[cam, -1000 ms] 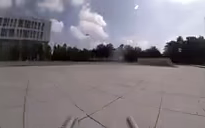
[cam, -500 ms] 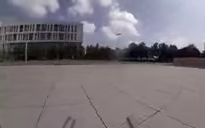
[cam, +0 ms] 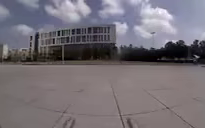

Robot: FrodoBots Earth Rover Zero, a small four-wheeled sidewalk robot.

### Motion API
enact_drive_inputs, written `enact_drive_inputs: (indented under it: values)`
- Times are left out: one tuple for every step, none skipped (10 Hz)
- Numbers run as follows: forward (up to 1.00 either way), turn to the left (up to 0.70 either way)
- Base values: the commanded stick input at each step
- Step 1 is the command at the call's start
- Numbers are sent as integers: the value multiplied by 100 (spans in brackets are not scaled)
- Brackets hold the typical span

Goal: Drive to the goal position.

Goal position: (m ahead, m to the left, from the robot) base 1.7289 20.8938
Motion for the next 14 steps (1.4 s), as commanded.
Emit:
enact_drive_inputs:
  values:
    - [70,40]
    - [70,37]
    - [70,5]
    - [70,6]
    - [70,6]
    - [70,6]
    - [70,6]
    - [70,6]
    - [70,6]
    - [70,6]
    - [70,6]
    - [70,6]
    - [70,6]
    - [70,6]
